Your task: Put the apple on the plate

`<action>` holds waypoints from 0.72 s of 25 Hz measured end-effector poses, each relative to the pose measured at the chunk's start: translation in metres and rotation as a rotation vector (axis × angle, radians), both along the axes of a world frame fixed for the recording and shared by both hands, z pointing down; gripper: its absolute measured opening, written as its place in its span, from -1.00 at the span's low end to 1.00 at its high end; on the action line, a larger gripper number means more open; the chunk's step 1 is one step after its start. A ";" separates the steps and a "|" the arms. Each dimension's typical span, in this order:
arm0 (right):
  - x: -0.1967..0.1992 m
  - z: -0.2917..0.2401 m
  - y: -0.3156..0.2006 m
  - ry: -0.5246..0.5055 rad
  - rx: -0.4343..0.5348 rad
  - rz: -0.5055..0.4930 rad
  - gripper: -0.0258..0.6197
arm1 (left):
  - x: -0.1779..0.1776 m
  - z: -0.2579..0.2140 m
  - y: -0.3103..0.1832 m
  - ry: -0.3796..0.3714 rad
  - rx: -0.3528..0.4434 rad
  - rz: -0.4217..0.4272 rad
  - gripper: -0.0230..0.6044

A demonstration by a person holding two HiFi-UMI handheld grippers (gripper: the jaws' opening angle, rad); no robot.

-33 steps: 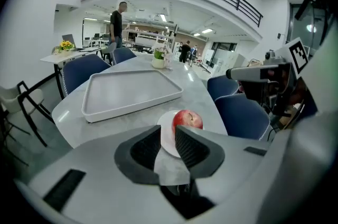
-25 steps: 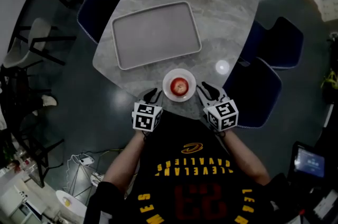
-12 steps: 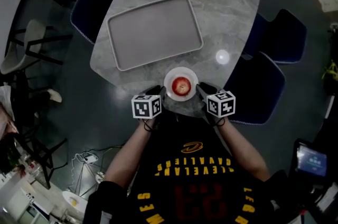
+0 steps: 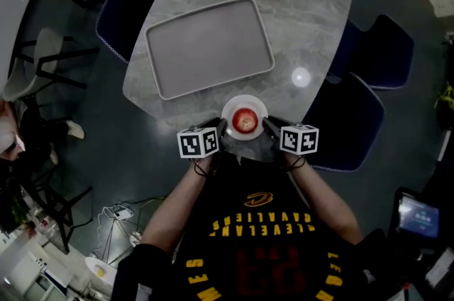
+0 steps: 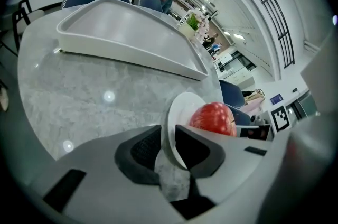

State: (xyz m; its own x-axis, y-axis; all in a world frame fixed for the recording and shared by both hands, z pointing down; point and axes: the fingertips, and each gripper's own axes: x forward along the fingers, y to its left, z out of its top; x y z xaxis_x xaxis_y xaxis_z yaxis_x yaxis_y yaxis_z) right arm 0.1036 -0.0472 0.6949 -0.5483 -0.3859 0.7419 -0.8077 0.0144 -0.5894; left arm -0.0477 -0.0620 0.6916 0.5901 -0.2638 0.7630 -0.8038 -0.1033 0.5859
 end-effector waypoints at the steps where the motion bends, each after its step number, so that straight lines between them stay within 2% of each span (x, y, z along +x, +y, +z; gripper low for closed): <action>1: 0.000 0.000 0.000 -0.012 -0.010 0.012 -0.66 | -0.001 0.000 0.000 0.002 -0.005 -0.008 -0.69; 7: 0.001 0.001 0.000 -0.058 -0.043 0.047 -0.66 | 0.000 0.001 0.000 0.044 -0.050 -0.054 -0.69; 12: 0.000 0.002 0.000 -0.071 -0.055 0.038 -0.66 | 0.009 0.003 0.004 0.074 -0.101 -0.067 -0.70; 14: -0.002 0.001 0.002 -0.072 -0.060 0.031 -0.76 | 0.007 0.004 0.005 0.078 -0.113 -0.081 -0.70; 18: -0.002 0.003 0.002 -0.093 -0.074 0.054 -0.77 | 0.005 0.006 0.004 0.089 -0.146 -0.116 -0.78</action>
